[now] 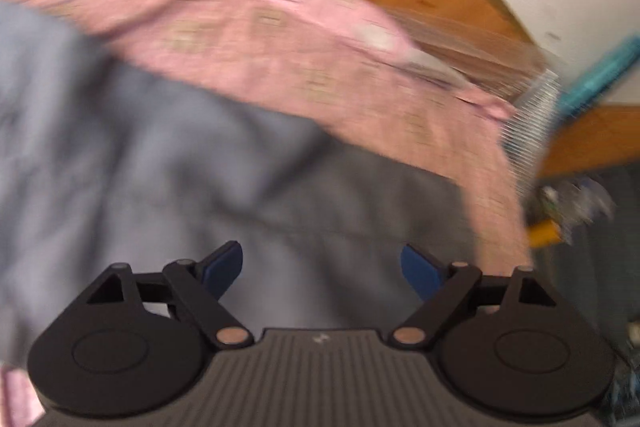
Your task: Fold clothes
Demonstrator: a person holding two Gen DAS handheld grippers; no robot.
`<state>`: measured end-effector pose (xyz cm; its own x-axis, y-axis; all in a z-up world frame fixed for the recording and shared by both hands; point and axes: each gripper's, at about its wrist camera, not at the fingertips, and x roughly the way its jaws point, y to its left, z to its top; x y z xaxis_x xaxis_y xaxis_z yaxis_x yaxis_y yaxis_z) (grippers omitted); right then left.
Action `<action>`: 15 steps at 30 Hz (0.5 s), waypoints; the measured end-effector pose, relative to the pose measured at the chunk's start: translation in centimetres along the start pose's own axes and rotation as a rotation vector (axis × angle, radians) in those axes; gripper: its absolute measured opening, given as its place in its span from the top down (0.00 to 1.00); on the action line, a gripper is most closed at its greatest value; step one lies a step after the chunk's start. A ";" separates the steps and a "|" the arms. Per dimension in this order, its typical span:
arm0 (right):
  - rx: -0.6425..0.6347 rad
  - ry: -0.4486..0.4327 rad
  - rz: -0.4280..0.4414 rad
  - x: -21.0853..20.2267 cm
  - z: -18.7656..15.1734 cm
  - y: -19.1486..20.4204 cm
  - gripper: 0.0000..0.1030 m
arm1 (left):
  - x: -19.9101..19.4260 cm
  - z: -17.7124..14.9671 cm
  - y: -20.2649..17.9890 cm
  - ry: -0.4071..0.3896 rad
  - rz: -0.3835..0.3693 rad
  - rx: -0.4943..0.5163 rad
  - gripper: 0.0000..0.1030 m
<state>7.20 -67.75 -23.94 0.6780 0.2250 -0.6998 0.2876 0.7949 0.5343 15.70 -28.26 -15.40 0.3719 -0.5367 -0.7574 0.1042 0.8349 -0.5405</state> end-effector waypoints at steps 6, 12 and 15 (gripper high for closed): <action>-0.518 -0.105 -0.125 -1.5 -2.3 9.0 0.86 | 7.6 2.0 -11.9 0.126 -0.162 0.194 0.09; -0.702 -0.117 -0.108 -1.2 -4.8 12.8 0.87 | 15.1 -1.2 -16.4 0.279 0.016 0.466 0.56; -0.697 -0.109 -0.062 -1.5 -5.1 12.4 0.84 | 15.4 -1.4 -14.8 0.281 0.070 0.446 0.95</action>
<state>6.32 -55.37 -18.65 0.7484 0.1386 -0.6486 -0.1470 0.9883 0.0416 18.56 -49.06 -19.57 0.1372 -0.4390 -0.8880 0.4925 0.8080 -0.3234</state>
